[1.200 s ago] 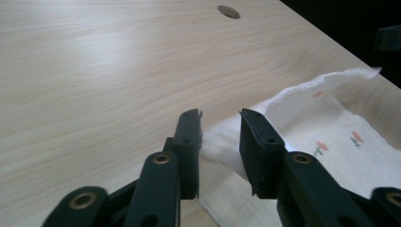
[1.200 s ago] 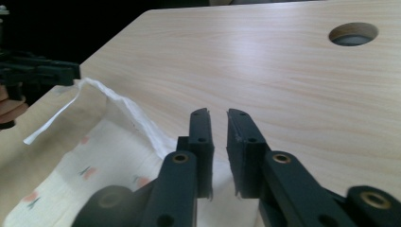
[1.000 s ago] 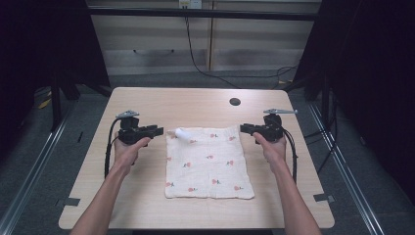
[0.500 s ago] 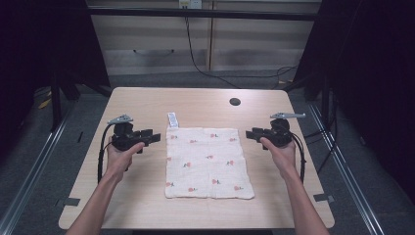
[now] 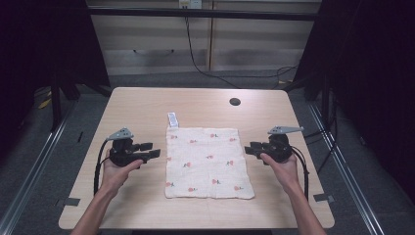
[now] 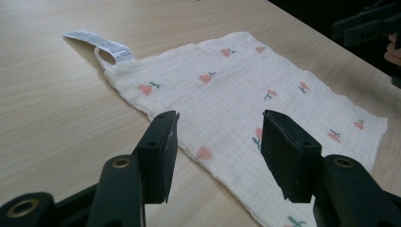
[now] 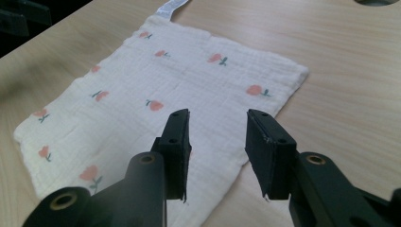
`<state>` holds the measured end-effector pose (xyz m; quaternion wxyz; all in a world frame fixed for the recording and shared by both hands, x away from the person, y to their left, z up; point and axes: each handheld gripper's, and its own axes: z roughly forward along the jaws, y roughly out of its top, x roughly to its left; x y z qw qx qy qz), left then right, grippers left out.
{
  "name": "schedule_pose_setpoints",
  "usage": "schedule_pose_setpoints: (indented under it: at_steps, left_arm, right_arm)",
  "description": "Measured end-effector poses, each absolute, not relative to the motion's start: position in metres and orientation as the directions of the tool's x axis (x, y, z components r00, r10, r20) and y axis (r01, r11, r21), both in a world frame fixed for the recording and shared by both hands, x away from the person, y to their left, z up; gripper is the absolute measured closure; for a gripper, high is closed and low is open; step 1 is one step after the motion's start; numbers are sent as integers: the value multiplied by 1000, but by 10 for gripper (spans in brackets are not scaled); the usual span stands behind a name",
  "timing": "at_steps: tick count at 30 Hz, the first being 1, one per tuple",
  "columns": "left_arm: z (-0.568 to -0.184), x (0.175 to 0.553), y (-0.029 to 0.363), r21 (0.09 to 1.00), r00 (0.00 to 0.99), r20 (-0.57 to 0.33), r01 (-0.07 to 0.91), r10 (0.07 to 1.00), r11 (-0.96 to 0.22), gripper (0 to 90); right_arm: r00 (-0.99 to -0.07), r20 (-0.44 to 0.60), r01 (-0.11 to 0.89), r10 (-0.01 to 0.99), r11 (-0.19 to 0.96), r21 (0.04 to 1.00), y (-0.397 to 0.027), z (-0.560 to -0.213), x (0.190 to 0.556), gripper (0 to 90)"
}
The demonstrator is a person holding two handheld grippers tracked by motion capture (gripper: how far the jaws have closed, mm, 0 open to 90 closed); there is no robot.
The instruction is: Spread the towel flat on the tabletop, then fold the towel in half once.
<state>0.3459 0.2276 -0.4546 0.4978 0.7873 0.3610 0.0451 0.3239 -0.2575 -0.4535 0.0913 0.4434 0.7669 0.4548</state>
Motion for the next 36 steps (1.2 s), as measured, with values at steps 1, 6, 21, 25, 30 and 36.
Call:
schedule_pose_setpoints:
  at_steps: [1,6,21,25,30,36]
  left_arm:
    - [-455,344,228,816,735,-286,523,615,-245,471]
    - [-459,326,227,796,719,-309,554,623,-246,469]
    - [-487,291,210,753,792,-266,526,550,-395,548]
    - [-491,285,205,738,798,-258,526,544,-422,521]
    - [-493,282,196,726,815,-246,513,525,-457,526]
    - [-496,279,184,717,833,-218,490,508,-496,521]
  right_arm:
    - [-597,260,596,759,202,777,-256,-455,322,619]
    - [-611,241,605,754,249,756,-251,-459,311,637]
    - [-665,226,616,712,353,704,-243,-481,262,670]
    - [-677,219,620,702,385,684,-240,-485,249,647]
    - [-664,210,636,718,394,663,-240,-496,243,602]
    - [-669,184,623,720,409,667,-239,-496,241,606]
